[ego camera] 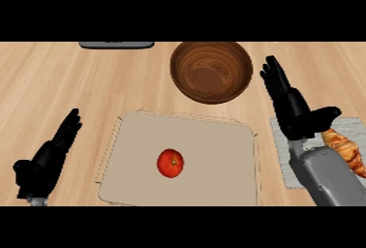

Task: Pick the croissant from the placemat and place it in the bowl

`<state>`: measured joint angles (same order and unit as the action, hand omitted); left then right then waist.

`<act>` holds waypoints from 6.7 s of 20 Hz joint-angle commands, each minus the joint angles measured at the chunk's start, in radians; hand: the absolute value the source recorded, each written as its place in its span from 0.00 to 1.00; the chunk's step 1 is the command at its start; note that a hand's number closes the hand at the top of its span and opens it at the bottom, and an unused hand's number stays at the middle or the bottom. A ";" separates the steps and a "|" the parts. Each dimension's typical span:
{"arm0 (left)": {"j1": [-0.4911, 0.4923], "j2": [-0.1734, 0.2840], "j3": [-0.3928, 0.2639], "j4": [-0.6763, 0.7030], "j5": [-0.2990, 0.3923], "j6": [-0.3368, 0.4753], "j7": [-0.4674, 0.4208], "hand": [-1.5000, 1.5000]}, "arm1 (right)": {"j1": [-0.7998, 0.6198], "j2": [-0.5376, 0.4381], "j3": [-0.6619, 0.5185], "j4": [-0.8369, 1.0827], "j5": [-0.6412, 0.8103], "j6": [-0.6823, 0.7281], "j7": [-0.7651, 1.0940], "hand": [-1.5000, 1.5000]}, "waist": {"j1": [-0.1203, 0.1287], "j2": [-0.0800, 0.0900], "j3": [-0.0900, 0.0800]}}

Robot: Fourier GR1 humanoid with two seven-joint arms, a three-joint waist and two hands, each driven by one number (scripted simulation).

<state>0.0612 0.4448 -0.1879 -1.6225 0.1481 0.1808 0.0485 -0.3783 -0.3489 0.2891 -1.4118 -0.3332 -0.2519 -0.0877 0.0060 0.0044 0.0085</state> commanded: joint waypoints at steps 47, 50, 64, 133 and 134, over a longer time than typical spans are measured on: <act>-0.168 -0.264 0.010 0.028 -0.074 0.013 0.032 0.50 | 0.573 -0.575 -0.210 -0.279 0.571 0.265 -0.012 0.00 | -0.008 -0.006 -0.009; -0.209 -0.289 0.004 0.056 -0.098 0.012 0.054 0.50 | 0.502 -0.528 -0.236 -0.148 0.594 0.309 -0.091 0.00 | -0.007 -0.005 -0.008; -0.263 -0.331 0.072 0.165 -0.133 -0.027 -0.001 0.50 | 0.505 -0.383 -0.363 -0.076 0.584 0.473 -0.235 0.00 | -0.009 -0.004 -0.009; -0.194 -0.358 0.137 0.074 -0.171 -0.116 0.042 0.50 | -0.007 -0.466 -0.085 -0.359 0.104 0.972 -0.631 1.00 | -0.014 -0.010 -0.011; -0.175 -0.370 0.139 0.099 -0.177 -0.104 -0.007 0.50 | -0.022 -0.475 -0.081 -0.429 0.056 0.957 -0.515 1.00 | -0.018 -0.011 -0.012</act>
<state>-0.1312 0.0819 -0.0536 -1.5358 -0.0308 0.0740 0.0760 -0.3430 -0.7573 0.2741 -1.7326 -0.0978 0.5368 -0.7059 -0.0098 -0.0078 -0.0029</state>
